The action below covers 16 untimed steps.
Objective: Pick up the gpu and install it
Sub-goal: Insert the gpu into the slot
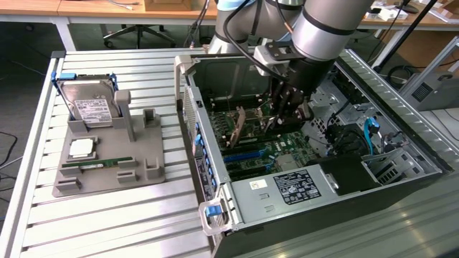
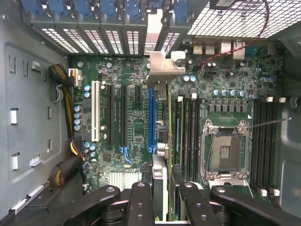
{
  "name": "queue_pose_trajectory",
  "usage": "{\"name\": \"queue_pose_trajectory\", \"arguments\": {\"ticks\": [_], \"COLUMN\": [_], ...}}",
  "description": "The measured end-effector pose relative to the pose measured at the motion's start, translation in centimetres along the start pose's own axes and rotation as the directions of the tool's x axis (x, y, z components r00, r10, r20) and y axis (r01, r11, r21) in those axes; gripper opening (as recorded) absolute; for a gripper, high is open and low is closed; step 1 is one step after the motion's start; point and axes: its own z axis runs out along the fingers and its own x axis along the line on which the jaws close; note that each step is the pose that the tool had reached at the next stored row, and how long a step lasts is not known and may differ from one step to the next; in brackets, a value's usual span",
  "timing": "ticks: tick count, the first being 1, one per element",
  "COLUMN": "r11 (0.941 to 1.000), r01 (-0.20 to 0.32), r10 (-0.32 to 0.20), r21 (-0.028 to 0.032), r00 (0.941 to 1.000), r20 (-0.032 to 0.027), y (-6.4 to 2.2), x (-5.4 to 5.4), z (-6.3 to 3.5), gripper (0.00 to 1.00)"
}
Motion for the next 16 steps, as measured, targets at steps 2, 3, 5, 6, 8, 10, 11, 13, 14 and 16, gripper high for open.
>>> {"name": "queue_pose_trajectory", "arguments": {"ticks": [2, 3, 5, 6, 8, 10, 11, 13, 14, 16], "r11": [1.0000, 1.0000, 1.0000, 1.0000, 1.0000, 1.0000, 1.0000, 1.0000, 1.0000, 1.0000], "r01": [0.000, 0.000, 0.000, 0.000, 0.000, 0.000, 0.000, 0.000, 0.000, 0.000], "r10": [0.000, 0.000, 0.000, 0.000, 0.000, 0.000, 0.000, 0.000, 0.000, 0.000], "r21": [0.0000, 0.0000, 0.0000, 0.0000, 0.0000, 0.0000, 0.0000, 0.0000, 0.0000, 0.0000], "r00": [1.0000, 1.0000, 1.0000, 1.0000, 1.0000, 1.0000, 1.0000, 1.0000, 1.0000, 1.0000], "r20": [-0.0001, 0.0000, 0.0000, 0.0000, -0.0001, -0.0001, 0.0000, -0.0001, -0.0001, 0.0000], "y": [0.00, 0.01, 0.01, 0.01, 0.01, 0.01, 0.01, 0.02, 0.02, 0.02], "x": [0.03, 0.04, 0.06, 0.07, 0.10, 0.14, 0.15, 0.19, 0.20, 0.23], "z": [0.04, 0.08, 0.12, 0.15, 0.18, 0.25, 0.27, 0.33, 0.34, 0.38], "gripper": [0.27, 0.27, 0.27, 0.27, 0.27, 0.27, 0.27, 0.27, 0.27, 0.27]}}
